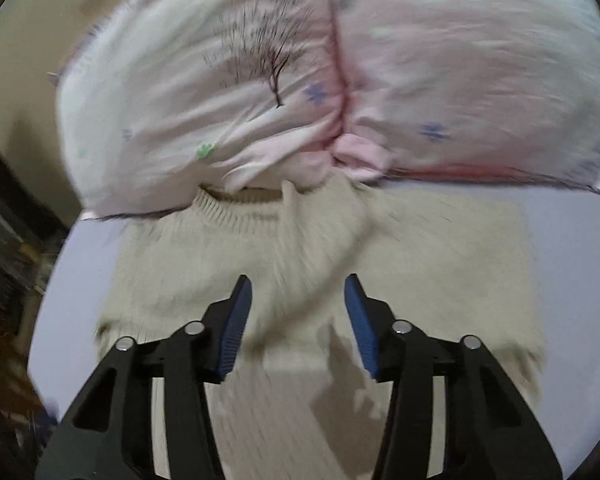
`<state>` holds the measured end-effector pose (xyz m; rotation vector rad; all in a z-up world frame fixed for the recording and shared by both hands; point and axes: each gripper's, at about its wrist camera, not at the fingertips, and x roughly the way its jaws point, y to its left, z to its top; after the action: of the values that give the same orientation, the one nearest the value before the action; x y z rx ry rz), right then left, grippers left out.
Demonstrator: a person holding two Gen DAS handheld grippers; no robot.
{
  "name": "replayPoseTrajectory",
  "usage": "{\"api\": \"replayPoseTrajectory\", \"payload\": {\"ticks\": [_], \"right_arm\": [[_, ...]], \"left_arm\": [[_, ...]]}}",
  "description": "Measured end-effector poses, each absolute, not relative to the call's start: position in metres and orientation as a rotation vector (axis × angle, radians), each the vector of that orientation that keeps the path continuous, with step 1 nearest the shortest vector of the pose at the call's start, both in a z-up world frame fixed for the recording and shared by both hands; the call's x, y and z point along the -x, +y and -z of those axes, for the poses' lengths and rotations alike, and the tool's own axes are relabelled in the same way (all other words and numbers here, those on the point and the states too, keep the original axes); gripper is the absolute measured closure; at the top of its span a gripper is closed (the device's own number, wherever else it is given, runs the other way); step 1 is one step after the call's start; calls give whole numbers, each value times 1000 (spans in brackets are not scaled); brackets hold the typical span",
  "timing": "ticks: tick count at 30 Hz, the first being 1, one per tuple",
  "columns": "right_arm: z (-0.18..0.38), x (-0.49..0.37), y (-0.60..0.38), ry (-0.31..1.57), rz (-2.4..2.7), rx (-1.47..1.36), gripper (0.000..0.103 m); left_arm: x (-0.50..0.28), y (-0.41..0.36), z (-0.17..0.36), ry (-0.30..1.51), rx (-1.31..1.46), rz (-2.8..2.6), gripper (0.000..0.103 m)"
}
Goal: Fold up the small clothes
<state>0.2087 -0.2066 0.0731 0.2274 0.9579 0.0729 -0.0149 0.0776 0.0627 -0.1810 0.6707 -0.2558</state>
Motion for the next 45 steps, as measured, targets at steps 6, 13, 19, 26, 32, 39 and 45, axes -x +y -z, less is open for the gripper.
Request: {"api": "replayPoseTrajectory", "payload": {"ticks": [6, 13, 19, 26, 32, 39, 45], "right_arm": [[-40, -266, -193, 1033, 75, -106, 98], [-64, -185, -309, 828, 182, -405, 98], [-56, -71, -385, 799, 172, -469, 34], [-33, 81, -414, 850, -303, -667, 34], [23, 139, -407, 1047, -333, -797, 51], [60, 130, -399, 1059, -458, -985, 75], [53, 125, -392, 1033, -586, -1037, 91]], "left_arm": [[39, 110, -53, 663, 178, 139, 10], [38, 137, -43, 670, 233, 140, 10], [55, 150, -36, 671, 300, 201, 10], [87, 186, -17, 729, 457, 320, 8], [94, 183, 7, 841, 499, 442, 9], [89, 160, 16, 879, 490, 481, 12], [88, 154, 21, 952, 568, 488, 46]]}}
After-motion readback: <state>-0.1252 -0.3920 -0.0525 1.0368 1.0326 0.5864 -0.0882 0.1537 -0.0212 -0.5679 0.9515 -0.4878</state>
